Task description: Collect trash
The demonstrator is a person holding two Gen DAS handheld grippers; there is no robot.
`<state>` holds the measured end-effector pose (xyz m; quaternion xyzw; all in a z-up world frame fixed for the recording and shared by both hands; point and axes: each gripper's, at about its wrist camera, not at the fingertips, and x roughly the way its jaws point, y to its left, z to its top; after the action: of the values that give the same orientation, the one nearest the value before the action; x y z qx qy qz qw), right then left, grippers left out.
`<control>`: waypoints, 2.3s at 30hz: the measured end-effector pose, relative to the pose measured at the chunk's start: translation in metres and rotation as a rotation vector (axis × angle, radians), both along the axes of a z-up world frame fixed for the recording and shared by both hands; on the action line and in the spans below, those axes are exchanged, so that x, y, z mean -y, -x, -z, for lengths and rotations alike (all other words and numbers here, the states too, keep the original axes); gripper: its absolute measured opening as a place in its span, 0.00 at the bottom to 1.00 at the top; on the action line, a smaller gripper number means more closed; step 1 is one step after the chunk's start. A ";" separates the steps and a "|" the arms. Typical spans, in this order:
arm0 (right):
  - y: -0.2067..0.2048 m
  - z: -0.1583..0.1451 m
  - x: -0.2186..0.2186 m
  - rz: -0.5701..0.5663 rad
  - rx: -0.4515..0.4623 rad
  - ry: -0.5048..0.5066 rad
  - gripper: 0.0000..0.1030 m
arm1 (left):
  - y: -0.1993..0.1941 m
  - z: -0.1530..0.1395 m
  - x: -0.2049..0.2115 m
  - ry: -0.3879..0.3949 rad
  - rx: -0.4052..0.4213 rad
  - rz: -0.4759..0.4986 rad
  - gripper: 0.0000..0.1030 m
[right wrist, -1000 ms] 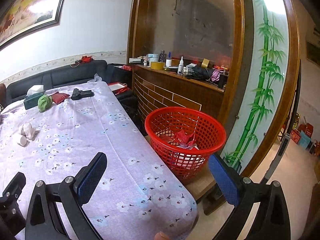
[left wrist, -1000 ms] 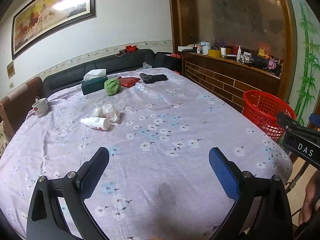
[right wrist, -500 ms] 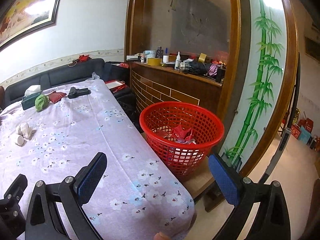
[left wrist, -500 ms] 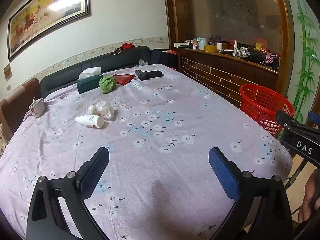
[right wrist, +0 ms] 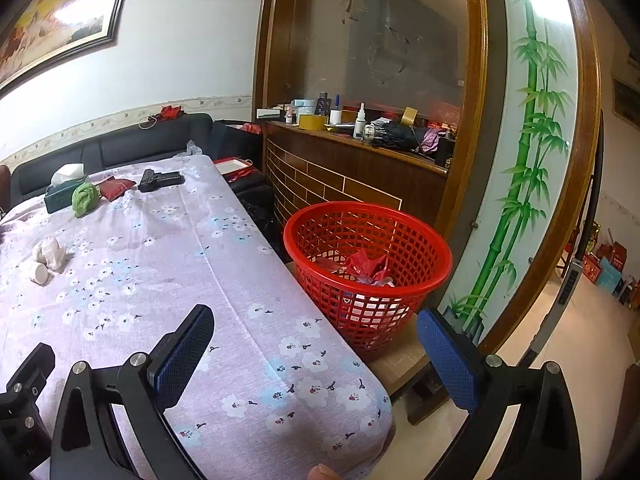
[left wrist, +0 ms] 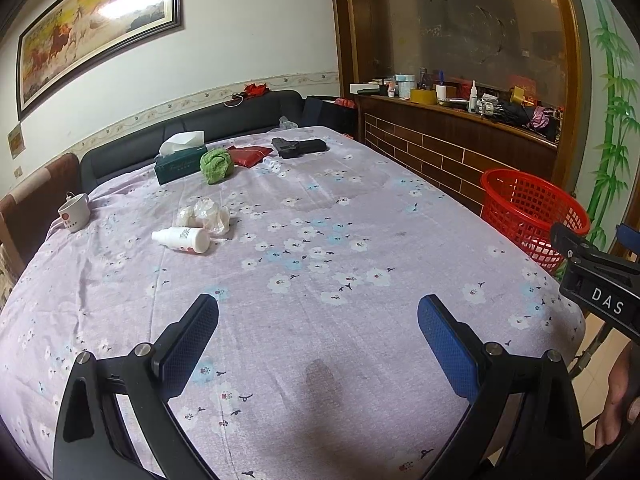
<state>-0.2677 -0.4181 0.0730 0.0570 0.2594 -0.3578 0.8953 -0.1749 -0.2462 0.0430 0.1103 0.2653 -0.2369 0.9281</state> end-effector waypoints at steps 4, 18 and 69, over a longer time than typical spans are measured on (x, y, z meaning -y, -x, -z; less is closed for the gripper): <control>0.000 0.000 0.000 0.000 -0.001 0.000 1.00 | 0.000 0.000 0.000 0.000 -0.001 0.001 0.96; -0.001 0.001 -0.001 -0.007 -0.005 -0.002 1.00 | 0.000 0.000 0.000 -0.001 -0.003 0.003 0.96; -0.117 0.001 -0.124 -0.357 -0.088 0.032 1.00 | -0.086 0.002 -0.183 0.018 -0.071 -0.485 0.96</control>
<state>-0.1510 -0.2939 0.0723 -0.0198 0.2985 -0.1994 0.9331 -0.0894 -0.0637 0.0407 0.0269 0.3143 -0.0134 0.9488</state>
